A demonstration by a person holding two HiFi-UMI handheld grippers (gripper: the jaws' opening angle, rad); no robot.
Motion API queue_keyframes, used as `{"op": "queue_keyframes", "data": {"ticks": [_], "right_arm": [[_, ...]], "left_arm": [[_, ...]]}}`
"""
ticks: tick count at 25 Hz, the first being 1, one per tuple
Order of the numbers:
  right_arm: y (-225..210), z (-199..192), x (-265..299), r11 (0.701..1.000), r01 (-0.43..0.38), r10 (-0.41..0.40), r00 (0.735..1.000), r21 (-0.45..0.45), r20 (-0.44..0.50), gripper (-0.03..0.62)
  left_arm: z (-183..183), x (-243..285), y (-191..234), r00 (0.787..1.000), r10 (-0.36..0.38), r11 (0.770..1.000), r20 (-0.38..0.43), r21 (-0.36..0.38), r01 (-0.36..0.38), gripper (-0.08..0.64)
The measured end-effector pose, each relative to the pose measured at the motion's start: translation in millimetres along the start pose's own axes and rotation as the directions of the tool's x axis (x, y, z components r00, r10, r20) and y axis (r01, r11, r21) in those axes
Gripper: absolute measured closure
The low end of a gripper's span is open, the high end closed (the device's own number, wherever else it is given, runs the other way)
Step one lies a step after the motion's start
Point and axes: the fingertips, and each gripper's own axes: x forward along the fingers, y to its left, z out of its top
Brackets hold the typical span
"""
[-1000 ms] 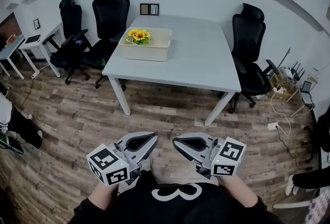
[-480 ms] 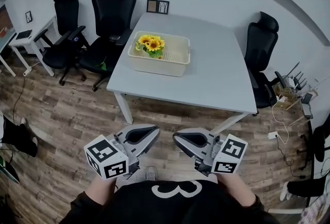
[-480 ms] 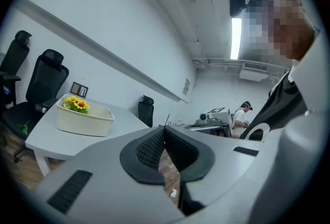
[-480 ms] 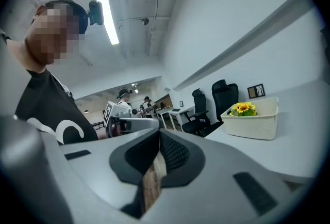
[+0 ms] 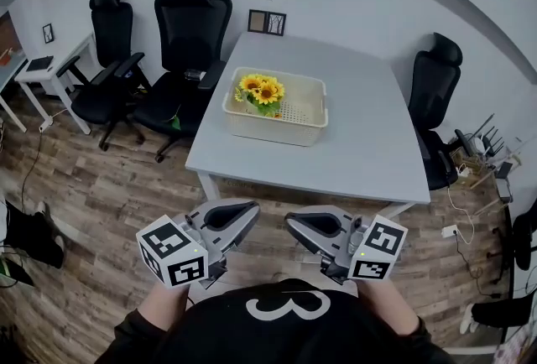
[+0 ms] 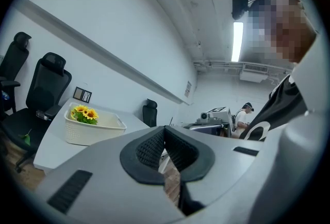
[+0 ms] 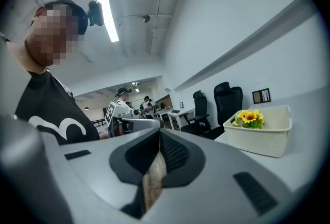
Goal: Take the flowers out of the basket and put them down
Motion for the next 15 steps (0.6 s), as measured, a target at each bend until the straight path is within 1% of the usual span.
{"op": "queue_keyframes", "data": {"ticks": [3, 5, 7, 9, 12, 15], "right_arm": [[-14, -4, 6, 1.0, 0.006, -0.006, 1.0, -0.006, -0.027, 0.581], [-23, -6, 12, 1.0, -0.009, 0.01, 0.999, 0.007, -0.039, 0.581], [-34, -4, 20, 0.999, -0.028, 0.029, 0.999, 0.017, -0.033, 0.581], [-47, -1, 29, 0.999, -0.043, 0.044, 0.999, 0.016, -0.028, 0.581], [-70, 2, 45, 0.998, -0.068, 0.068, 0.997, 0.014, -0.041, 0.581], [-100, 6, 60, 0.997, -0.081, 0.081, 0.995, 0.012, -0.058, 0.581]], "left_arm": [[2, 6, 11, 1.0, 0.0, 1.0, -0.013, -0.001, 0.0, 0.548], [2, 10, 19, 1.0, 0.009, 1.0, -0.023, 0.001, -0.009, 0.548], [4, 12, 31, 0.999, 0.028, 1.0, -0.028, 0.006, -0.028, 0.548], [10, 14, 46, 0.998, 0.054, 0.999, -0.015, 0.007, -0.054, 0.548], [18, 18, 72, 0.997, 0.081, 0.996, 0.002, -0.024, -0.081, 0.548], [20, 30, 102, 0.995, 0.103, 0.994, -0.014, -0.041, -0.104, 0.548]]}}
